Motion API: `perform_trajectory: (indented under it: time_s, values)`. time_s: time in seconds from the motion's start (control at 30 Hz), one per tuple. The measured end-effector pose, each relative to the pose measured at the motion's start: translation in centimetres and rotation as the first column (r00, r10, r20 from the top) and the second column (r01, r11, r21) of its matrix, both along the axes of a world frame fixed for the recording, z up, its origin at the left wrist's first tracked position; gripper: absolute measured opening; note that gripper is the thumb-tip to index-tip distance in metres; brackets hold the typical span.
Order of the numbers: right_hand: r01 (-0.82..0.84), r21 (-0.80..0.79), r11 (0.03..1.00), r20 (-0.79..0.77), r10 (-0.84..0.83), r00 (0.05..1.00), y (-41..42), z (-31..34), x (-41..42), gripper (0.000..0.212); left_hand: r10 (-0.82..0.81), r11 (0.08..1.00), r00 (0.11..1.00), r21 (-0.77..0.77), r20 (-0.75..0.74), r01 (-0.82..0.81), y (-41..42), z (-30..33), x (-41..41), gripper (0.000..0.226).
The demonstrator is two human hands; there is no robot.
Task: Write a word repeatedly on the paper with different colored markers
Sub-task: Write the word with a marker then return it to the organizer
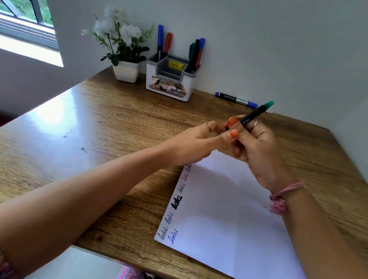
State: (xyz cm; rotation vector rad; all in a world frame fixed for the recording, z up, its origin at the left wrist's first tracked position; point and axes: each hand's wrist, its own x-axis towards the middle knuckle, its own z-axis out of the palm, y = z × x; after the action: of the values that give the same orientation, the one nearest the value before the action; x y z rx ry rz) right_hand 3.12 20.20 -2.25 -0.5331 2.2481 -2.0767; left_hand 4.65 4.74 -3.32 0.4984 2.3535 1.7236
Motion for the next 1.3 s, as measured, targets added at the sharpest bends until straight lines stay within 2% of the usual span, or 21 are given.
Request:
perform_trajectory:
  time_s: [0.07, 0.17, 0.23, 0.3, 0.37, 0.47, 0.57, 0.67, 0.73, 0.8, 0.9, 0.97, 1.03, 1.13, 1.3]
  values:
    - [0.007, -0.008, 1.000, -0.006, -0.007, 1.000, 0.0, -0.2, -0.1, 0.015, -0.006, 0.996, 0.997, -0.083, 0.082, 0.012, -1.0, 0.3, -0.5, 0.062]
    - [0.068, -0.113, 0.991, 0.033, -0.064, 0.997, 0.2, -0.2, -0.5, 0.015, -0.074, 0.964, 0.990, -0.244, 0.123, 0.102, -3.2, 1.2, -1.2, 0.087]
    - [0.107, -0.225, 0.968, 0.089, -0.089, 0.992, 0.3, -0.3, -0.8, 0.017, -0.091, 0.872, 0.992, -0.475, 0.083, 0.119, -4.7, 1.5, -1.7, 0.100]
    - [0.121, -0.272, 0.955, 0.151, -0.082, 0.985, -0.1, -0.7, -0.7, 0.015, -0.102, 0.780, 0.993, -0.615, 0.057, 0.115, -5.4, 1.5, -1.9, 0.099]
    - [0.090, -0.237, 0.967, 0.155, -0.054, 0.986, -0.4, -1.2, -0.5, 0.011, -0.111, 0.746, 0.989, -0.649, 0.099, 0.149, -5.5, 1.6, -1.9, 0.098]
    - [0.013, -0.131, 0.991, 0.079, -0.002, 0.997, -0.7, -1.7, -0.1, 0.009, -0.128, 0.683, 0.982, -0.705, 0.141, 0.191, -5.4, 1.4, -2.1, 0.104]
    - [-0.061, -0.124, 0.990, -0.003, 0.062, 0.998, -0.9, -1.8, 0.2, 0.007, -0.160, 0.648, 0.978, -0.732, 0.137, 0.209, -5.5, 1.4, -2.1, 0.105]
    - [-0.167, -0.119, 0.979, -0.064, 0.160, 0.985, -0.8, -1.2, 0.7, 0.020, -0.216, 0.581, 0.969, -0.782, 0.116, 0.224, -5.3, 1.4, -1.8, 0.100]
    - [-0.282, -0.084, 0.956, -0.038, 0.279, 0.959, -0.8, -0.4, 1.2, 0.027, -0.228, 0.571, 0.965, -0.785, 0.130, 0.241, -5.2, 1.3, -1.8, 0.091]
    - [-0.414, -0.013, 0.910, 0.017, 0.415, 0.910, -0.7, 0.1, 1.8, 0.022, -0.231, 0.569, 0.963, -0.784, 0.137, 0.248, -5.1, 1.3, -1.8, 0.083]
    - [-0.588, 0.110, 0.801, 0.102, 0.579, 0.809, -0.3, 0.0, 3.2, 0.017, -0.226, 0.558, 0.963, -0.791, 0.145, 0.250, -5.0, 1.4, -1.8, 0.091]
    - [-0.647, 0.133, 0.751, 0.171, 0.626, 0.761, -0.1, -0.6, 4.5, 0.016, -0.231, 0.540, 0.963, -0.805, 0.139, 0.245, -4.9, 1.5, -1.7, 0.098]
    - [-0.667, 0.128, 0.734, 0.225, 0.634, 0.740, 0.0, -1.1, 5.5, 0.017, -0.238, 0.521, 0.962, -0.817, 0.137, 0.246, -4.9, 1.6, -1.5, 0.099]
    - [-0.673, 0.167, 0.721, 0.206, 0.642, 0.739, -0.4, -1.6, 6.1, 0.018, -0.230, 0.506, 0.963, -0.827, 0.142, 0.243, -4.8, 1.7, -1.4, 0.099]
    - [-0.570, 0.199, 0.797, 0.102, 0.562, 0.821, -1.2, -3.0, 6.1, 0.014, -0.215, 0.499, 0.966, -0.835, 0.142, 0.233, -4.8, 2.0, -1.1, 0.099]
